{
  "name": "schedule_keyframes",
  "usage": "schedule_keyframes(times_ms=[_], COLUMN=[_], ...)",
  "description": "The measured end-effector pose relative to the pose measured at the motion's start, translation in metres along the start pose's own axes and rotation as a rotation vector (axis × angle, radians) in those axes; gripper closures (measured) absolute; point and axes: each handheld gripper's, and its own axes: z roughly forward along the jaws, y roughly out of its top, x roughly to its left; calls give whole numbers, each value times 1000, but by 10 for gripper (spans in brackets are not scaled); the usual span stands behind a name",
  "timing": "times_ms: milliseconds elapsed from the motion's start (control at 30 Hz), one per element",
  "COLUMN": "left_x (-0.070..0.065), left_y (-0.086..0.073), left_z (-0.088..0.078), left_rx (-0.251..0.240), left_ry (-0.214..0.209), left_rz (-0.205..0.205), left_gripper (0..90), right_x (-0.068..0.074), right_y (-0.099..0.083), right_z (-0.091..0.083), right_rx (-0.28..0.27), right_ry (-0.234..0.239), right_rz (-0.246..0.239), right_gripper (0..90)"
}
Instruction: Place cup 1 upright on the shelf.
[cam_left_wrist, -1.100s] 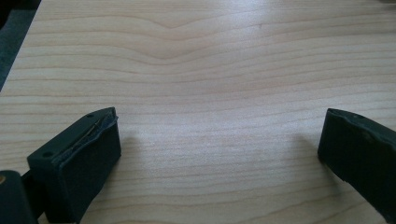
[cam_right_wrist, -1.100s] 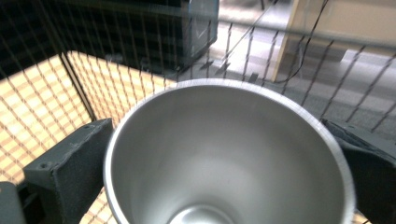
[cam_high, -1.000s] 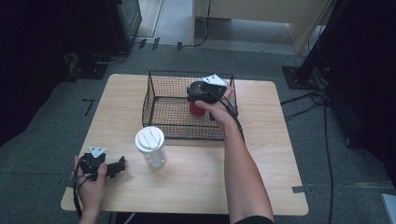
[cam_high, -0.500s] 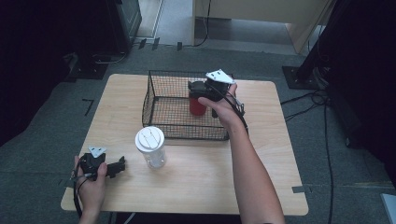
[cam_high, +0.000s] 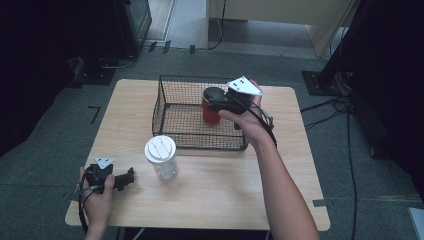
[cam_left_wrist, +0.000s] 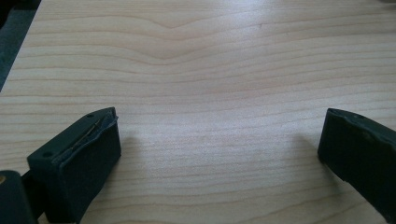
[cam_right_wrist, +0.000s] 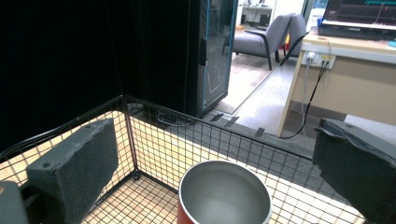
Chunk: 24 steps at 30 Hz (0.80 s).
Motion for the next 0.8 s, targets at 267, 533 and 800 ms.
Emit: schedule_keyframes(times_ms=[267,533,800], left_x=[0,0,0], left_y=[0,0,0], left_z=[0,0,0], left_rx=[0,0,1], left_ry=[0,0,0], left_rz=[0,0,1], left_gripper=[0,0,0], right_x=[0,-6,-11], right_y=[-1,-8,-18], right_z=[-29,-54,-80], right_rx=[-10,-23,-28], right_ry=[-12,-35,-55], right_rz=[1,2,-3], right_gripper=[1,1,3])
